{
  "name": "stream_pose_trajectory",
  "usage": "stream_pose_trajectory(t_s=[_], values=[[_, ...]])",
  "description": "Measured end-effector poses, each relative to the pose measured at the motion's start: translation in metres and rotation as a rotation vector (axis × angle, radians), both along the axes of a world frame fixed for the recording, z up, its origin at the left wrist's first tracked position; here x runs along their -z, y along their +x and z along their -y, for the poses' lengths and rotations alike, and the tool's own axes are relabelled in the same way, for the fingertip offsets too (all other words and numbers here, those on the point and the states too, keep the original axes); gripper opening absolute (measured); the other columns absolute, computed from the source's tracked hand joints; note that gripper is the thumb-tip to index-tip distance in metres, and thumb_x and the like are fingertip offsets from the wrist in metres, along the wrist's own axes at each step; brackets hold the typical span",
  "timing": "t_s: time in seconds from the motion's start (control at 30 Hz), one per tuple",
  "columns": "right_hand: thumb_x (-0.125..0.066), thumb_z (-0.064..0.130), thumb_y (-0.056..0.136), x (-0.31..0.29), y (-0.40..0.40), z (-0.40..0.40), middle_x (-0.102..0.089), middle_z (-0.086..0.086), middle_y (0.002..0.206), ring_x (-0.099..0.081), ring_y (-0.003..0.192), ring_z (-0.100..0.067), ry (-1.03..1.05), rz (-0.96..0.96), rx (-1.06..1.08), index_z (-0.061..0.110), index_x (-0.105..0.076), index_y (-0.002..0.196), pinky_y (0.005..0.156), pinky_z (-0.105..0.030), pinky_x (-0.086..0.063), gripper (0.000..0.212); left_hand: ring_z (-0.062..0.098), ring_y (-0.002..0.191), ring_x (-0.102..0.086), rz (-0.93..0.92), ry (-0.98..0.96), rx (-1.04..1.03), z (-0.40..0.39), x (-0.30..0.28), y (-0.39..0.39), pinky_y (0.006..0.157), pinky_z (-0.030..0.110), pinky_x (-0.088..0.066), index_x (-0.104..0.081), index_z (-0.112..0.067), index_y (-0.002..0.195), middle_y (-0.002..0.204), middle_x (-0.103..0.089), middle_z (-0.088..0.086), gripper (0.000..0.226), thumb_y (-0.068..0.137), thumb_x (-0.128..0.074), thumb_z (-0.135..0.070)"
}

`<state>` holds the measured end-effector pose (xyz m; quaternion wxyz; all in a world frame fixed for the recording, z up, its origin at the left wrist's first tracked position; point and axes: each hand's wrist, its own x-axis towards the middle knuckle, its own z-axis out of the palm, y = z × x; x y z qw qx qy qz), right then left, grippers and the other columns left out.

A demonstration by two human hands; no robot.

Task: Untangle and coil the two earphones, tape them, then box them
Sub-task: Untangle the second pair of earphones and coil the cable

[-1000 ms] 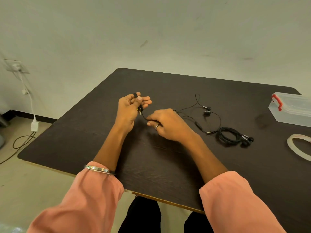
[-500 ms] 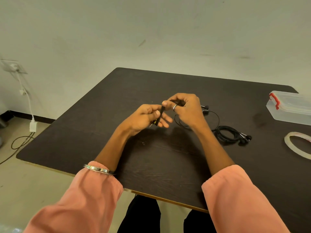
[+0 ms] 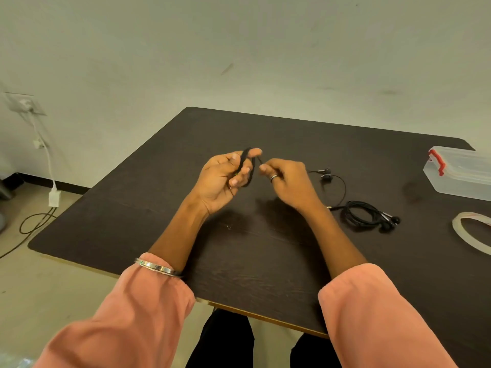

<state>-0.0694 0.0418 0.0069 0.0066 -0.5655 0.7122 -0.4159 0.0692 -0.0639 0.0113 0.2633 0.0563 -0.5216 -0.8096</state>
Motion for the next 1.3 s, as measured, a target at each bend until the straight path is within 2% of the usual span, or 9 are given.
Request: stream_pose_trajectory(t_s=[0.2, 0.43, 0.67, 0.77, 0.87, 1.0, 1.1, 1.23, 1.3], values=[[-0.046, 0.024, 0.097, 0.005, 0.025, 0.008, -0.065, -0.007, 0.092, -0.061, 0.085, -0.03, 0.351, -0.326, -0.178, 0.01, -0.061, 0.096, 0.072, -0.047, -0.052, 0.02, 0.006, 0.053, -0.048, 0.006, 0.099, -0.338, 0.011, 0.001, 0.001, 0.054, 0.015, -0.043, -0.055, 0.005, 0.118, 0.078, -0.066, 0.002, 0.029, 0.101, -0.033, 0.0], [-0.047, 0.023, 0.097, -0.002, 0.037, 0.006, -0.061, -0.008, 0.095, -0.058, 0.09, -0.03, 0.355, -0.459, -0.25, 0.008, -0.06, 0.098, 0.075, -0.046, -0.05, 0.02, 0.009, 0.066, -0.062, 0.134, -0.107, -0.505, 0.016, 0.004, -0.002, 0.067, 0.019, -0.049, -0.054, -0.007, 0.098, 0.095, -0.068, 0.008, 0.023, 0.1, -0.034, 0.003], [-0.066, 0.014, 0.086, -0.009, 0.029, 0.002, -0.072, -0.009, 0.091, -0.065, 0.083, -0.022, 0.068, -0.261, -0.239, 0.006, -0.072, 0.097, 0.077, -0.031, -0.05, 0.016, 0.008, 0.086, -0.069, 0.266, -0.381, -0.405, 0.014, 0.015, -0.007, 0.082, 0.021, -0.054, -0.058, -0.011, 0.095, 0.101, -0.067, 0.005, 0.03, 0.1, -0.033, 0.005], [-0.067, 0.007, 0.086, -0.017, 0.028, -0.003, -0.073, -0.009, 0.089, -0.063, 0.065, -0.004, -0.02, -0.008, -0.156, 0.006, -0.073, 0.102, 0.065, -0.026, -0.054, 0.017, 0.007, 0.084, -0.067, 0.313, -0.49, -0.328, 0.015, 0.017, -0.008, 0.085, 0.022, -0.052, -0.058, -0.004, 0.099, 0.094, -0.068, 0.005, 0.025, 0.099, -0.035, 0.005], [-0.066, 0.003, 0.087, -0.02, 0.023, -0.006, -0.071, -0.011, 0.076, -0.064, 0.054, -0.002, -0.069, 0.224, -0.104, 0.001, -0.071, 0.099, 0.052, -0.029, -0.058, 0.013, 0.008, 0.076, -0.064, 0.281, -0.552, -0.203, 0.008, 0.015, -0.008, 0.078, 0.025, -0.052, -0.059, -0.008, 0.103, 0.086, -0.066, 0.007, 0.03, 0.098, -0.034, 0.007], [-0.071, 0.008, 0.084, -0.021, 0.017, -0.009, -0.07, -0.009, 0.069, -0.064, 0.049, -0.012, -0.086, 0.221, -0.041, 0.004, -0.073, 0.091, 0.05, -0.025, -0.056, 0.008, 0.02, 0.084, -0.066, 0.286, -0.644, 0.017, 0.001, 0.011, -0.004, 0.081, 0.036, -0.053, -0.058, 0.005, 0.115, 0.093, -0.069, 0.011, 0.031, 0.1, -0.031, 0.004], [-0.074, 0.011, 0.082, -0.022, 0.014, -0.009, -0.067, -0.009, 0.064, -0.059, 0.041, -0.014, -0.06, 0.231, -0.014, 0.007, -0.072, 0.086, 0.041, -0.024, -0.051, 0.006, 0.02, 0.082, -0.066, 0.321, -0.656, 0.105, -0.002, 0.011, -0.003, 0.075, 0.029, -0.052, -0.056, 0.007, 0.117, 0.095, -0.069, 0.011, 0.032, 0.102, -0.029, 0.002], [-0.078, 0.014, 0.077, -0.022, 0.009, -0.008, -0.072, -0.004, 0.072, -0.065, 0.058, -0.005, -0.099, 0.206, -0.004, 0.009, -0.074, 0.084, 0.057, -0.018, -0.052, 0.009, 0.012, 0.062, -0.059, 0.309, -0.578, 0.104, -0.002, 0.012, -0.001, 0.064, 0.024, -0.048, -0.059, -0.004, 0.117, 0.086, -0.068, 0.005, 0.028, 0.103, -0.034, -0.006], [-0.078, 0.016, 0.077, -0.023, 0.003, -0.009, -0.072, -0.003, 0.072, -0.07, 0.065, -0.013, -0.155, 0.282, -0.002, 0.012, -0.074, 0.081, 0.064, -0.025, -0.056, 0.007, 0.009, 0.052, -0.048, 0.301, -0.552, 0.096, -0.002, 0.011, -0.001, 0.056, 0.019, -0.042, -0.059, -0.001, 0.116, 0.076, -0.065, 0.003, 0.029, 0.104, -0.034, -0.011]])
